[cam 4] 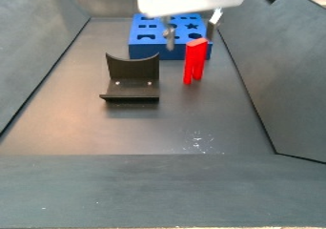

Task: Pick up the square-circle object. Move up. Move to above the board. Insert the square-circle object.
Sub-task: Pick up the square-circle object.

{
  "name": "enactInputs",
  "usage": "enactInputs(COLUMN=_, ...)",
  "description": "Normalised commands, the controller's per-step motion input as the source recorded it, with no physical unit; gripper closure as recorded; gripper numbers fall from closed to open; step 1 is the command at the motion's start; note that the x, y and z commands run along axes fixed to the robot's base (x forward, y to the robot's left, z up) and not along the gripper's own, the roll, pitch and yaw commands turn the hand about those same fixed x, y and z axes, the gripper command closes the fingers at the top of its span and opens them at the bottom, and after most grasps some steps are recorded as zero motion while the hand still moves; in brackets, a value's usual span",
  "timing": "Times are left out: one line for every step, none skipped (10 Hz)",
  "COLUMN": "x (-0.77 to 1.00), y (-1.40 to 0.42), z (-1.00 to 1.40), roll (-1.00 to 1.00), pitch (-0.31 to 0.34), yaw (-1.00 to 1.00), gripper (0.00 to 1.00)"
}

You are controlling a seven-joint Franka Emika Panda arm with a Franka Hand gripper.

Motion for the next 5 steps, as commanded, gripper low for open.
enactInputs(x=-0.21, y=-0.36, z=0.22, roll=0.18, pitch=-0.007, yaw=-0.05, gripper=0.0)
enactInputs(x=0.02, y=-0.2, z=-0.23, roll=0.07, pitch=-0.013, yaw=0.0, gripper=0.0)
enactInputs(x=0.18, y=0.03, z=-0.63, roll=0.0, pitch=-0.094, yaw=0.0, gripper=0.0)
enactInputs(x=0.02, y=0.0, z=-0.55, roll=0.0, pitch=-0.099, yaw=0.0, gripper=0.0)
enactInputs(x=0.0, y=0.0, z=-0.15, roll=0.0, pitch=0.0, yaw=0.0, gripper=0.0)
